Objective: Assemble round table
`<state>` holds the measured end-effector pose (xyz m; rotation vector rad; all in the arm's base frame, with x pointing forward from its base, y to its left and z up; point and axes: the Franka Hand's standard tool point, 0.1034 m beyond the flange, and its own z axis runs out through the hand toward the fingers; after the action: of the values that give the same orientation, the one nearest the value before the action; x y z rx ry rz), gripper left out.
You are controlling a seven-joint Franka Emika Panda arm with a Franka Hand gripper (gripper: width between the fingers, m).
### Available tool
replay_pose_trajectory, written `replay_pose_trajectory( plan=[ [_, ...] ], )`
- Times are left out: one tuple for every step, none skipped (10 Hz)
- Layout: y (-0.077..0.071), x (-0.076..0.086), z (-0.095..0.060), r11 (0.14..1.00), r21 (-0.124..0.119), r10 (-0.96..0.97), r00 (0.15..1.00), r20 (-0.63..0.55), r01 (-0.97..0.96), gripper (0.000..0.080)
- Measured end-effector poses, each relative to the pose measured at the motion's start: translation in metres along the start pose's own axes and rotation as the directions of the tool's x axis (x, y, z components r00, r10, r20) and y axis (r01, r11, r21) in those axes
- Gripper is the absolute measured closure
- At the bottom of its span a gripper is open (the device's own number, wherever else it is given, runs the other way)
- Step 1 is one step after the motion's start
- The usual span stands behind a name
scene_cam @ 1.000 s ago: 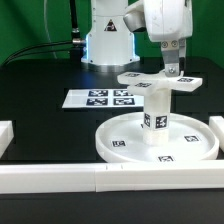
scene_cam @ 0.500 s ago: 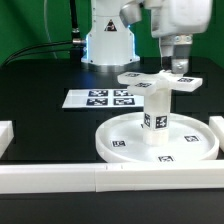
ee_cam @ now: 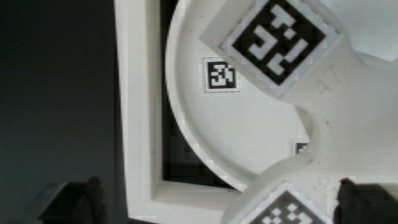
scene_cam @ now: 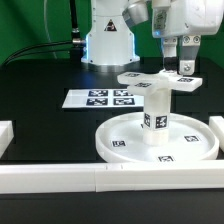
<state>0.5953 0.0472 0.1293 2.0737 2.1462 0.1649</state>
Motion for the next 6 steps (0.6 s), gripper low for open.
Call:
replay_pose_trajectory(
  plan=[
    [-0.005, -0.005, 0.000, 1.000, 0.006, 0.003, 1.000, 0.002, -0.003, 0.0151],
    [-0.013, -0.010, -0.001, 1.000, 0.010, 0.001, 1.000, 0.004, -0.001, 0.0151],
    [-0.023, -0.014, -0.001, 1.000, 0.020, 0.005, 1.000, 0.006, -0.005, 0.0151],
    [-0.028, -0.014, 0.000, 1.000, 0.026, 0.012, 1.000, 0.006, -0.012, 0.0151],
    [-0.028, -0.013, 0.000, 1.000, 0.028, 0.012, 1.000, 0.006, -0.012, 0.0151],
    [-0.029, -0.014, 0.001, 1.000, 0.029, 0.013, 1.000, 0.006, -0.013, 0.0151]
  ],
)
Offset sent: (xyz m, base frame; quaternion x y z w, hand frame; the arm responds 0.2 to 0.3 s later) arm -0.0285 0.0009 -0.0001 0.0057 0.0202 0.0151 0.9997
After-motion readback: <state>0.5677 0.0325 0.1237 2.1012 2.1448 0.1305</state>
